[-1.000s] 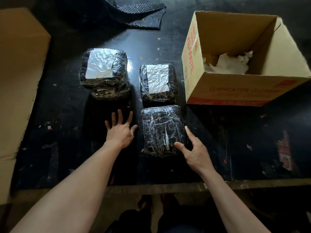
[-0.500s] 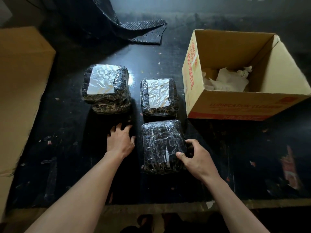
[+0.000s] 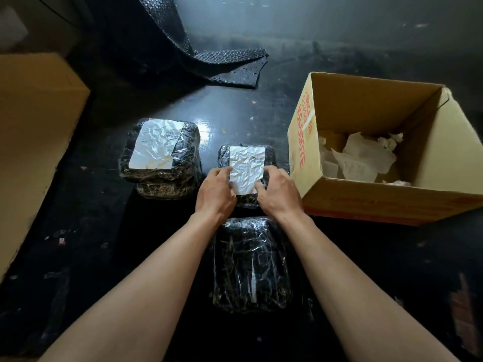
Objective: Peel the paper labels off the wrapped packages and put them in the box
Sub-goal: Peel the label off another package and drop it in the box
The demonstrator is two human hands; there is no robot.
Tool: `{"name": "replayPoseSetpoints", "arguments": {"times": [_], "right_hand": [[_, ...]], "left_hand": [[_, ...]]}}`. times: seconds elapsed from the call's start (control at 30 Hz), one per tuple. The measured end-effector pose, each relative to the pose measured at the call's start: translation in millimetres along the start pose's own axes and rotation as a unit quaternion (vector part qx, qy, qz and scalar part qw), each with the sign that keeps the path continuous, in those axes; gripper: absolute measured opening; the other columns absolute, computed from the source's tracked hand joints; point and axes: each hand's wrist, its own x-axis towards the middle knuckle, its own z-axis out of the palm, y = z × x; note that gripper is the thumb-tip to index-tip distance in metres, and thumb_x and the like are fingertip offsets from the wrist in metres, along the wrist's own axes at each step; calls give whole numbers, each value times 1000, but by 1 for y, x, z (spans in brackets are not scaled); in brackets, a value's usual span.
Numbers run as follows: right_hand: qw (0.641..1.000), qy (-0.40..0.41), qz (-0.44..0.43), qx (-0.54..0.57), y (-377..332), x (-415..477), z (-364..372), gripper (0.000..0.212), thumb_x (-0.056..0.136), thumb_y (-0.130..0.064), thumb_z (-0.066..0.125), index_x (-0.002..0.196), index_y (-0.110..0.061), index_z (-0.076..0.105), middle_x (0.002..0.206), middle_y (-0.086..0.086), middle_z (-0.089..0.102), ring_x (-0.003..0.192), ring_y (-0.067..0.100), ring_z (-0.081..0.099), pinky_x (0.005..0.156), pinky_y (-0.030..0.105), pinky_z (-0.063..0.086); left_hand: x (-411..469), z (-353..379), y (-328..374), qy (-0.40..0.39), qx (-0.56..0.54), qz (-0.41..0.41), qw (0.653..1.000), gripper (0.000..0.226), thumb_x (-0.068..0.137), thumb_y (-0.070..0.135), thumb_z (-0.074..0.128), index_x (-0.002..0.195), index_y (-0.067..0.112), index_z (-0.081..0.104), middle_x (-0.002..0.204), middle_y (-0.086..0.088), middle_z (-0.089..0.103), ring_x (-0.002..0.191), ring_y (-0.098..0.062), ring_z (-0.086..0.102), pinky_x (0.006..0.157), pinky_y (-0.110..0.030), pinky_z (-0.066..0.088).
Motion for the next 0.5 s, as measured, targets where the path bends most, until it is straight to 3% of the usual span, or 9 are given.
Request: {"name": "replayPoseSetpoints", "arguments": {"times": [0.2, 0.33, 0.5], "right_hand": [[998, -10, -21, -54, -3, 54, 14, 35, 98, -19, 54, 131, -10, 58, 130, 10, 56, 119, 32, 53, 92, 39, 47], [997, -3, -17, -80, -3, 77, 18, 32, 99, -20, 51, 131, -13, 57, 130, 10, 55, 119, 33, 50, 94, 42, 45], [992, 1, -9, -124, -4, 101, 19, 25, 100, -11, 48, 122, -13, 60, 123, 12, 50, 116, 32, 48, 90, 41, 45]], "left_hand": [[30, 7, -1, -17, 15, -34, 999, 38, 94, 16, 56, 131, 26, 58, 122, -2, 59, 104, -25, 62, 86, -36, 51], [44, 4, 1, -28, 42, -46, 998, 49, 92, 10, 48, 139, 25, 51, 127, -4, 57, 107, -32, 61, 89, -42, 52], [63, 3, 2, -58, 84, -46, 994, 31, 97, 17, 43, 127, 22, 49, 120, -11, 55, 97, -37, 62, 81, -44, 53]]}}
